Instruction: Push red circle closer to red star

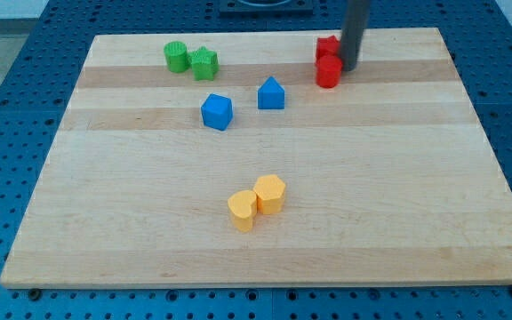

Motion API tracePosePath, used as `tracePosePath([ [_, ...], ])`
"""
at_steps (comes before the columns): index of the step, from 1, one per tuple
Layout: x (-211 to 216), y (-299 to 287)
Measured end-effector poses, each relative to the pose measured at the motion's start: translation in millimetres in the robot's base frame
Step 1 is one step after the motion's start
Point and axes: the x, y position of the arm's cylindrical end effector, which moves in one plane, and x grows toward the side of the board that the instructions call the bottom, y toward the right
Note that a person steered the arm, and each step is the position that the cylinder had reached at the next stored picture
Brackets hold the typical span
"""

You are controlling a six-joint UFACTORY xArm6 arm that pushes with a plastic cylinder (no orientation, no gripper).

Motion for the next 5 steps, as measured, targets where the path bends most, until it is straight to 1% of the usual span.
tracePosePath([
  [1,-12.6,-25.5],
  [2,-32.1,14.1],
  [3,-65.4,33.9],
  [4,-57.3,-13.3],
  [5,-33.2,-75.0],
])
